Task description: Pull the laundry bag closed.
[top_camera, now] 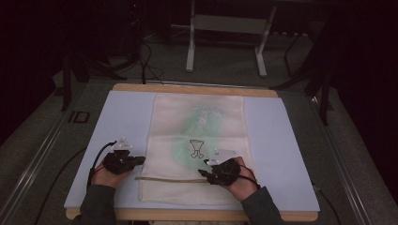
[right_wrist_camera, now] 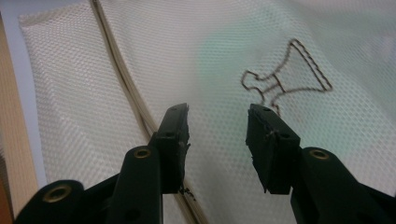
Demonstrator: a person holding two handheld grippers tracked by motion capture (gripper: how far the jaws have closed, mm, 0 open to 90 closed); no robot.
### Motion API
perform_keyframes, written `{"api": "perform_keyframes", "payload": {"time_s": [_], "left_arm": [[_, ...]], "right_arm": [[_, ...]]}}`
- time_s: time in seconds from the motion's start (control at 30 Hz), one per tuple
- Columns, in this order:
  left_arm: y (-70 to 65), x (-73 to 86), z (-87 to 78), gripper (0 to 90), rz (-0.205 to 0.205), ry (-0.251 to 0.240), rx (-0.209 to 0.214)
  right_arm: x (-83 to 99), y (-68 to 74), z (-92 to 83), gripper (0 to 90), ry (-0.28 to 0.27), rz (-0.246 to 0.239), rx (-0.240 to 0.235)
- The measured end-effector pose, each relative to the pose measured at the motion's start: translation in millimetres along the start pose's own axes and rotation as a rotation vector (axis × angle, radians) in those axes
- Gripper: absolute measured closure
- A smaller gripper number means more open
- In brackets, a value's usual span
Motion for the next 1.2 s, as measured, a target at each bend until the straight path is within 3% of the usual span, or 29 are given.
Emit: {"api": "perform_keyframes", "payload": {"time_s": [0.23, 0.53, 0.77, 0.93, 1.1, 1.2], "left_arm": [[-0.2, 0.2, -0.2, 89.1, 0.003, 0.004, 0.000], [-1.4, -0.3, 1.4, 89.0, 0.012, 0.012, 0.006], [0.0, 0.8, 0.1, 89.2, 0.006, 0.006, 0.008], [0.5, 1.1, -0.5, 89.1, 0.007, 0.006, 0.007], [1.4, 1.9, -2.0, 88.9, 0.003, -0.001, 0.009], [1.0, 1.8, -1.3, 89.0, 0.006, 0.002, 0.011]], "right_arm": [[-13.7, 13.1, 9.8, 58.7, 0.003, -0.053, -0.015], [-28.3, 25.9, 21.5, 60.9, -0.004, -0.085, -0.057], [-43.0, 32.9, 31.6, 72.7, -0.046, -0.067, -0.073], [-49.3, 37.2, 37.3, 75.9, -0.049, -0.078, -0.081], [-59.7, 45.0, 45.6, 89.4, -0.055, -0.099, -0.080], [-64.7, 48.4, 50.0, 90.0, -0.057, -0.113, -0.077]]}}
Point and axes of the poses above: each handheld gripper's, and its own axes: z roughly forward along the jaws, x roughly out of its underside, y roughly to its left, the point moved 4 cm from there along z, roughly forward along the jaws, and after that the axes turned 14 degrees about y, right-handed, at the moved point
